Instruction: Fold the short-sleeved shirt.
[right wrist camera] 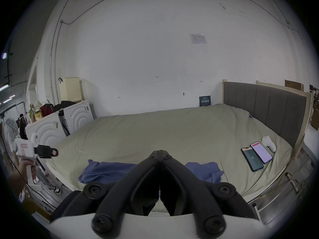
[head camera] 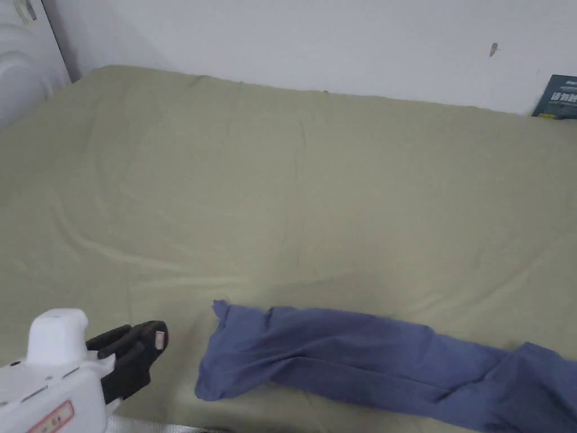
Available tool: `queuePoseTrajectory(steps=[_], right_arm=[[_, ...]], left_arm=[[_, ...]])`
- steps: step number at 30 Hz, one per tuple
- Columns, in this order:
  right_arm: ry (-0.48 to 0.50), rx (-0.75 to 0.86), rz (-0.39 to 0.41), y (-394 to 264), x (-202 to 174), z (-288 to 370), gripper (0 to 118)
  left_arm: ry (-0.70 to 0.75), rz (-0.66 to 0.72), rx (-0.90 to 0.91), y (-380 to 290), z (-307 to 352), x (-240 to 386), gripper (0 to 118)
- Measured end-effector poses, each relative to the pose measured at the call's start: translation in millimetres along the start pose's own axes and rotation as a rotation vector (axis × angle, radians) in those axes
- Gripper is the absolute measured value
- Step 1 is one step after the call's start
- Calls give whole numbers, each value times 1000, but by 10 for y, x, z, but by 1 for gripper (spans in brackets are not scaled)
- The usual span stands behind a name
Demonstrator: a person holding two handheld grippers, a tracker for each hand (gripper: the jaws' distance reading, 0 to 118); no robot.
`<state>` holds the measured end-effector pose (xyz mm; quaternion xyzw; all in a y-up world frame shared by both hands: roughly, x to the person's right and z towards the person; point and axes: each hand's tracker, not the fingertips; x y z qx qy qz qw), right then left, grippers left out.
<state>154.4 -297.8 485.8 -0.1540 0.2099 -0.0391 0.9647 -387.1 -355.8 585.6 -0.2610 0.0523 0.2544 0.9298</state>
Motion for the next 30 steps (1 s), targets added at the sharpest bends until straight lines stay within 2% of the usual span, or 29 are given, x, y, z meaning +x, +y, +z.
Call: queuePoseTrajectory(steps=[3, 5, 6, 7, 9, 10, 12, 15, 19, 21, 22, 23, 24, 25, 27, 29, 30], right_arm=[[-12, -14, -9, -9, -28, 12, 0], [-26, -22, -13, -10, -37, 32, 1], [-33, -26, -14, -6, -40, 40, 1], [-41, -32, -13, -1, -66, 46, 1], [-62, -40, -7, 9, -81, 49, 1], [-68, -44, -7, 22, -91, 44, 1], [-81, -48, -3, 47, -115, 34, 1], [-94, -50, 9, 111, -158, 15, 1], [-88, -47, 19, 200, -234, -59, 1], [-83, -46, 20, 223, -266, -104, 1], [-74, -44, 12, 233, -275, -122, 1], [-65, -44, -2, 227, -267, -130, 1], [-62, -46, -5, 227, -274, -146, 1], [-57, -48, -6, 224, -279, -164, 1], [-48, -54, -10, 203, -260, -180, 1], [-45, -57, -12, 202, -253, -184, 1], [-46, -56, -11, 205, -250, -179, 1]], left_arm=[[-253, 228, -206, 15, -526, -590, 5], [-315, 314, -283, 14, -874, -863, 13], [-336, 324, -320, 7, -1006, -935, 32], [-424, 346, -374, 4, -1161, -1025, 58], [-460, 393, -415, -30, -1441, -1119, 115], [-501, 409, -455, -78, -1590, -1142, 118], [-502, 471, -510, -165, -1864, -1226, 118], [-670, 562, -457, -245, -2112, -1228, 118], [-755, 474, -423, -286, -2414, -1022, 118], [-735, 443, -466, -235, -2449, -955, 117], [-731, 443, -485, -219, -2465, -947, 111], [-729, 433, -502, -196, -2466, -951, 89], [-712, 444, -515, -179, -2462, -957, 24], [-642, 465, -543, -189, -2477, -991, 6], [-442, 452, -633, -341, -2620, -1008, 6], [-604, 486, -561, -233, -2501, -1003, 6], [-563, 471, -567, -208, -2458, -880, 6]])
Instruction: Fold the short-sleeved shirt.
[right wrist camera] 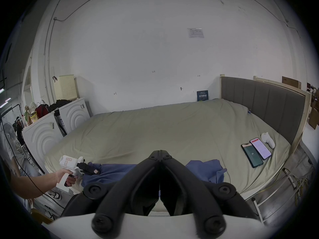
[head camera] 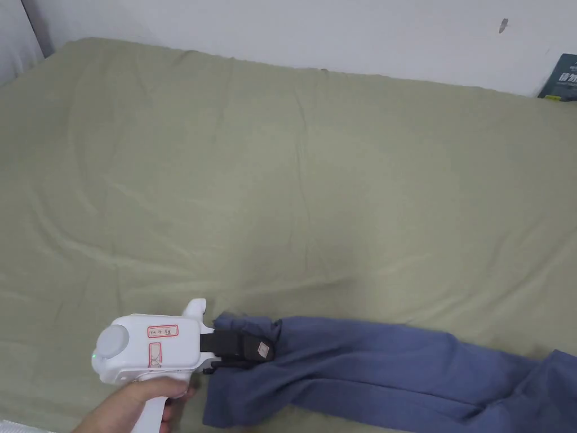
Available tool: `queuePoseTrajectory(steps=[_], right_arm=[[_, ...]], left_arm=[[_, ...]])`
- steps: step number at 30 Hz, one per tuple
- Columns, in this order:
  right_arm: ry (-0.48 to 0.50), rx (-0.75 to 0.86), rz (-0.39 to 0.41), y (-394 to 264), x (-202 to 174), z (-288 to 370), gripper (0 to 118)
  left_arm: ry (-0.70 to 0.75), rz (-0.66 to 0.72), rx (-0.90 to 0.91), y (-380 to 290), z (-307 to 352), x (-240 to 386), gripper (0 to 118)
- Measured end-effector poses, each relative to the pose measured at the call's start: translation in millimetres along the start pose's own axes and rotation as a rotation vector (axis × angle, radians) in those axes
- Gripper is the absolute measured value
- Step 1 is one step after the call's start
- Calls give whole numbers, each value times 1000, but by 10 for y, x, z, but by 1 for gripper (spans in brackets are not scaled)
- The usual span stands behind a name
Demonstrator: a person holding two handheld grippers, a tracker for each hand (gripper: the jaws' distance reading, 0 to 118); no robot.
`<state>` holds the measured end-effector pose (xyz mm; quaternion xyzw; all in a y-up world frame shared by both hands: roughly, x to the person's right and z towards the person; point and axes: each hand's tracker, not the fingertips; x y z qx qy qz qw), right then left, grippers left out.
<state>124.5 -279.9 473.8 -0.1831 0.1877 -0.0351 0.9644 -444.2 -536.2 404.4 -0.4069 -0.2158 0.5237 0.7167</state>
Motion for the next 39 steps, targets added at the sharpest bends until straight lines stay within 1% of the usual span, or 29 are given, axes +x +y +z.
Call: queuePoseTrajectory(steps=[1, 2, 3, 4, 6, 8, 10, 11, 13, 15, 17, 19, 23, 24, 28, 30, 31, 32, 33, 34, 35, 36, 38, 39], right_arm=[[1, 6, -1, -10, 30, 22, 1], [4, 9, -4, -5, 50, 32, 1], [5, 10, -4, -2, 64, 34, 1], [4, 13, 0, -6, 80, 36, 1], [6, 22, 2, -17, 124, 49, 1], [17, 34, -17, -15, 171, 63, 1], [27, 41, -20, -30, 190, 74, 1], [33, 48, -17, -42, 203, 82, 1], [44, 51, -12, -62, 215, 82, 1], [57, 61, -15, -80, 248, 93, 1], [61, 74, -13, -82, 251, 113, 1], [66, 92, -11, -91, 283, 147, 1], [73, 113, -16, -141, 387, 211, 1], [71, 116, -20, -157, 421, 226, 1], [65, 135, -53, -204, 561, 332, 1], [61, 136, -57, -228, 608, 368, 1], [58, 137, -55, -241, 626, 380, 1], [57, 137, -51, -249, 637, 387, 1], [57, 136, -46, -253, 640, 393, 1], [59, 138, -46, -257, 645, 399, 1], [65, 141, -51, -262, 651, 404, 1], [69, 142, -55, -263, 651, 402, 1], [72, 141, -58, -262, 637, 395, 1], [76, 141, -60, -267, 633, 394, 1]], left_arm=[[123, -61, 28, -19, 29, 68, 6], [150, -87, 30, -44, 47, 148, 6], [142, -95, 48, -64, 88, 206, 6], [148, -65, 92, -78, 134, 339, 6], [187, -64, 153, -89, 275, 459, 6], [274, -76, 216, -85, 457, 575, 6], [302, -30, 249, -73, 607, 589, 6], [419, -89, 237, -72, 639, 632, 6], [543, -121, 210, -175, 554, 851, 6], [600, -146, 208, -308, 423, 1111, 6], [625, -227, 249, -431, 263, 1446, 6], [604, -246, 314, -662, 10, 1777, 6], [585, -291, 320, -908, -695, 2022, 6], [602, -298, 328, -990, -913, 2057, 6], [766, -314, 306, -990, -1600, 1877, 6], [789, -299, 264, -948, -1751, 1803, 6], [772, -312, 250, -932, -1784, 1797, 7], [759, -321, 214, -925, -1752, 1838, 11], [729, -322, 218, -935, -1666, 1891, 39], [676, -325, 210, -935, -1588, 1948, 77], [599, -349, 214, -963, -1430, 2063, 104], [531, -382, 239, -1005, -1266, 2204, 113], [422, -482, 287, -1061, -875, 2430, 112], [439, -506, 331, -1093, -689, 2488, 112]])
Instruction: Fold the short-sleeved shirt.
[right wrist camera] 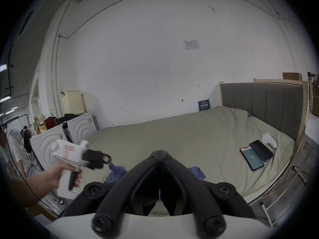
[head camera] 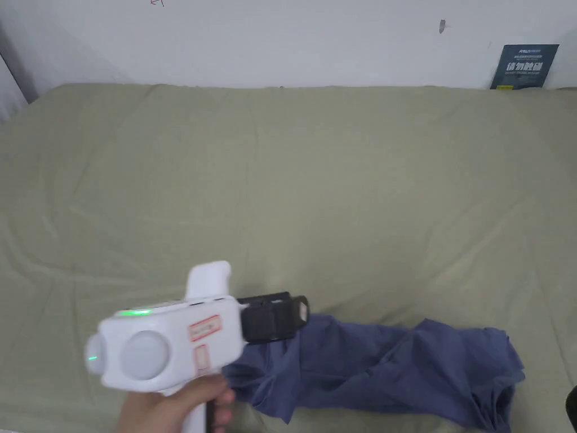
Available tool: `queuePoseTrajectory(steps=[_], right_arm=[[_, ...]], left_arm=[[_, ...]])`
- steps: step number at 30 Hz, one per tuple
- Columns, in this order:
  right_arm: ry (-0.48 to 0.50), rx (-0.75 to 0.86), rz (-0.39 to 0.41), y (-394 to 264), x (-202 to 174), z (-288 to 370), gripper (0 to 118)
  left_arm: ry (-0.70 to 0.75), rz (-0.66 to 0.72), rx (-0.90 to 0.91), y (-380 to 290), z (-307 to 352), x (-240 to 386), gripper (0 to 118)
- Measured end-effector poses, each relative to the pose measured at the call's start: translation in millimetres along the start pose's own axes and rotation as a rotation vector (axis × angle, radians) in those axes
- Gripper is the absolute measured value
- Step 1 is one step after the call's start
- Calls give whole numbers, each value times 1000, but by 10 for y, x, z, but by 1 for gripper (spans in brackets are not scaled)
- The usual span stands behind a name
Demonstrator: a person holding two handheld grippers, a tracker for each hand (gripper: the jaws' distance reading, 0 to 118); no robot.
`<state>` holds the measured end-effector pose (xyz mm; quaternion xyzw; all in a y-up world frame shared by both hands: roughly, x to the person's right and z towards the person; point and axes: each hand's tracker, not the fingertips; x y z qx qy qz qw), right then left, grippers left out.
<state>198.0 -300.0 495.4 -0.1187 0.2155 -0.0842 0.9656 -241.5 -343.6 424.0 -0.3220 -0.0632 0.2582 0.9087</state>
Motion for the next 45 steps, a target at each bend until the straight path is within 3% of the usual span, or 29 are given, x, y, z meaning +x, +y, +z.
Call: queuePoseTrajectory(steps=[4, 5, 6, 7, 8, 12, 19, 24, 27, 33, 38, 39, 40, 41, 42, 43, 45], right_arm=[[9, -8, -2, -34, -29, -24, 1], [9, -12, -4, -41, -37, -33, 1], [8, -15, -6, -46, -53, -41, 1], [10, -17, -9, -49, -58, -44, 1], [13, -20, -13, -49, -64, -47, 1], [9, -23, -12, -30, -88, -36, 1], [-32, -24, -3, 36, 2, 37, 1], [-49, -29, -4, 46, 103, 43, 1], [-49, -31, -5, 63, 129, 40, 1], [-21, -35, 13, 41, 72, -37, 1], [20, -50, 12, -44, -85, -144, 1], [26, -53, 11, -54, -118, -156, 1], [30, -54, 10, -59, -151, -162, 1], [38, -55, 8, -61, -180, -164, 1], [41, -54, 7, -63, -210, -151, 1], [42, -53, 7, -65, -230, -141, 1], [46, -57, 8, -66, -254, -136, 1]], left_arm=[[172, -70, 162, 35, 439, -335, 108], [212, -58, 146, 5, 397, -433, 96], [224, -41, 105, -26, 311, -520, 47], [216, -20, 56, -76, 200, -593, 8], [228, -5, 10, -155, 44, -636, 4], [64, 55, -130, -458, -634, -575, 4], [-113, -59, -256, -877, -1539, 295, 4], [-61, -36, -279, -965, -1829, 420, 4], [-73, -45, -259, -886, -1626, 449, 4], [-60, -174, -36, -463, -417, 506, 4], [-46, -157, -19, -361, -45, 255, 4], [-41, -152, -12, -354, -19, 206, 5], [-37, -145, -11, -337, 3, 145, 14], [-53, -126, -12, -303, 6, 50, 41], [-107, -76, -26, -271, 35, -48, 88], [-142, -36, -52, -242, 49, -153, 112], [-222, 63, -52, -187, 89, -454, 118]])
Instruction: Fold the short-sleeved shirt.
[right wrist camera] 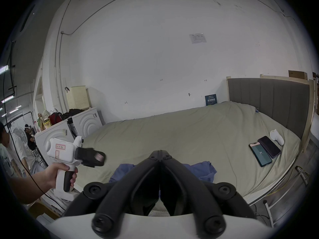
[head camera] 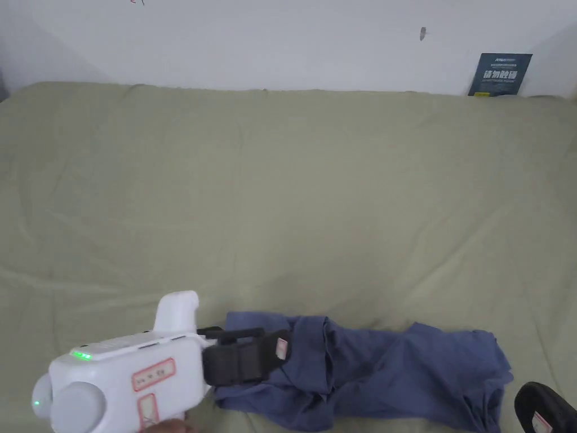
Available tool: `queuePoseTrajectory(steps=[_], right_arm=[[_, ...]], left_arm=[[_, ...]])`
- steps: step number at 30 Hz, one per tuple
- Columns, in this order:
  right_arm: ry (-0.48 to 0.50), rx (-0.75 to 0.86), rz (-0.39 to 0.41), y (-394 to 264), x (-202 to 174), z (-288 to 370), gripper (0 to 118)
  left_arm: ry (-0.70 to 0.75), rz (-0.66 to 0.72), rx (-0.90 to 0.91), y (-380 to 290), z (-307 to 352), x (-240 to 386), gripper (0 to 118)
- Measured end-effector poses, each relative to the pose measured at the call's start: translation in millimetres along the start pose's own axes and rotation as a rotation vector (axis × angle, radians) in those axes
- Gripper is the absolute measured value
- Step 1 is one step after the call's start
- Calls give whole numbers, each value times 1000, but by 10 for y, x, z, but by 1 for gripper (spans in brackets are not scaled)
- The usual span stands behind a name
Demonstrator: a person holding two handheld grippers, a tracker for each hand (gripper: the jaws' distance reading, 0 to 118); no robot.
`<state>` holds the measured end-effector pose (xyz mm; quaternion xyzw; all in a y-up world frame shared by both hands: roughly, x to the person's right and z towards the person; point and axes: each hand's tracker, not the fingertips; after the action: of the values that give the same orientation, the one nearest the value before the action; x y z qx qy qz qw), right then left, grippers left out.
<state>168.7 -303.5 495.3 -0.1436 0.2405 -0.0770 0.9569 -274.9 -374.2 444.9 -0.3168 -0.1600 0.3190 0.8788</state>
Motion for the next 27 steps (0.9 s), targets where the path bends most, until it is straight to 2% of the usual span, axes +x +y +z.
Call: queuePoseTrajectory(steps=[1, 5, 8, 12, 13, 15, 16, 17, 18, 19, 20, 21, 22, 23, 24, 27], right_arm=[[-1, -4, 4, -7, -9, 4, 1], [-10, -31, 20, -21, -21, -35, 1], [-16, -55, 29, -10, -44, -96, 1], [-29, -64, 41, 49, -89, -141, 1], [-33, -63, 41, 62, -94, -135, 1], [-43, -61, 44, 90, -109, -153, 1], [-41, -62, 42, 98, -112, -174, 1], [-39, -68, 43, 102, -117, -202, 1], [-40, -78, 49, 105, -132, -240, 1], [-47, -90, 62, 110, -154, -272, 1], [-45, -91, 65, 121, -173, -287, 1], [-36, -88, 62, 138, -195, -285, 1], [-28, -81, 58, 147, -212, -283, 1], [-23, -79, 60, 155, -233, -288, 1], [-19, -80, 67, 161, -252, -299, 1], [-11, -80, 87, 156, -279, -293, 1]], left_arm=[[-23, 27, 59, 63, 71, -135, 118], [-64, 234, -32, 122, 81, -886, 118], [-178, 412, -145, 42, -205, -1295, 118], [-203, 524, -232, -212, -691, -1884, 118], [-320, 524, -149, -196, -663, -1875, 118], [-464, 566, -95, -131, -839, -1786, 118], [-372, 557, -167, -194, -936, -1760, 118], [-415, 516, -182, -202, -1045, -1709, 117], [-403, 503, -189, -181, -1100, -1667, 112], [-377, 503, -191, -161, -1131, -1642, 97], [-324, 524, -187, -186, -1170, -1690, 62], [-204, 555, -205, -210, -1196, -1747, 9], [-87, 547, -232, -252, -1228, -1785, 9], [-188, 541, -210, -291, -1207, -1790, 9], [-219, 534, -181, -250, -1158, -1709, 9], [-80, 454, -187, -170, -1052, -1530, 9]])
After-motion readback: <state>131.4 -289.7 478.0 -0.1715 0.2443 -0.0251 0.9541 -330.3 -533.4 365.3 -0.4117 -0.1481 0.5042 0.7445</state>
